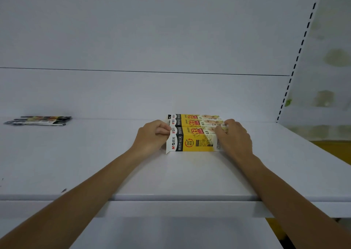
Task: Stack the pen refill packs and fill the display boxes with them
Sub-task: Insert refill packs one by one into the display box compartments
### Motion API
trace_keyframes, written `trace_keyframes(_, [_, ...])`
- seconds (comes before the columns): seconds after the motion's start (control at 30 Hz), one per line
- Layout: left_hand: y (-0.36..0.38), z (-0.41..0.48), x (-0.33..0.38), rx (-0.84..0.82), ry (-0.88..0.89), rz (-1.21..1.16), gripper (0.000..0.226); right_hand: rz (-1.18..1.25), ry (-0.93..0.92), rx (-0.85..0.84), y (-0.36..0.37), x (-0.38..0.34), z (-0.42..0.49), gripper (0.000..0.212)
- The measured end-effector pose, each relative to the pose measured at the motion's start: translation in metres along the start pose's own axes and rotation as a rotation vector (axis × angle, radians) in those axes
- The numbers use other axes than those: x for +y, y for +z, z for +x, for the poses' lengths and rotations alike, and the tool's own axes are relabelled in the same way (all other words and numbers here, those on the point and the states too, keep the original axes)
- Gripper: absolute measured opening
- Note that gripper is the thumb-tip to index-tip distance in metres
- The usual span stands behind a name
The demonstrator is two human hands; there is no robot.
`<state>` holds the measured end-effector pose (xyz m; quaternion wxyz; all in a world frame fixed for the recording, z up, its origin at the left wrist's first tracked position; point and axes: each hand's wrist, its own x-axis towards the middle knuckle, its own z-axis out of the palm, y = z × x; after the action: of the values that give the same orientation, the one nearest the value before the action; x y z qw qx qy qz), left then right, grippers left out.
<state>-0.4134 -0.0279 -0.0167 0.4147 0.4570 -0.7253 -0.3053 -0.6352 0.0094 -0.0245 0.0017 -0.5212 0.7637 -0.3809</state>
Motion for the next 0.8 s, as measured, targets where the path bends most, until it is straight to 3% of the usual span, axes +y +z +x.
trace_keyframes(0.1, [-0.006, -0.003, 0.0, -0.078, 0.029, 0.053, 0.018, -0.125, -0.026, 0.038, -0.001, -0.001, -0.002, 0.035])
trace_keyframes(0.17, [-0.015, -0.006, -0.003, -0.055, 0.102, 0.211, 0.018, -0.236, -0.093, 0.107, -0.002, -0.002, -0.002, 0.039])
trace_keyframes(0.3, [-0.05, -0.013, -0.019, 0.001, 0.184, 0.461, 0.019, -0.165, -0.245, 0.183, -0.01, -0.023, -0.002, 0.038])
trace_keyframes(0.57, [-0.147, -0.041, -0.065, 0.13, 0.042, 0.518, 0.018, 0.08, -0.693, 0.011, 0.031, -0.169, -0.016, 0.046])
trace_keyframes(0.8, [-0.265, -0.086, -0.115, 0.292, -0.073, 0.572, 0.018, 0.256, -0.909, -0.144, 0.122, -0.309, -0.067, 0.054])
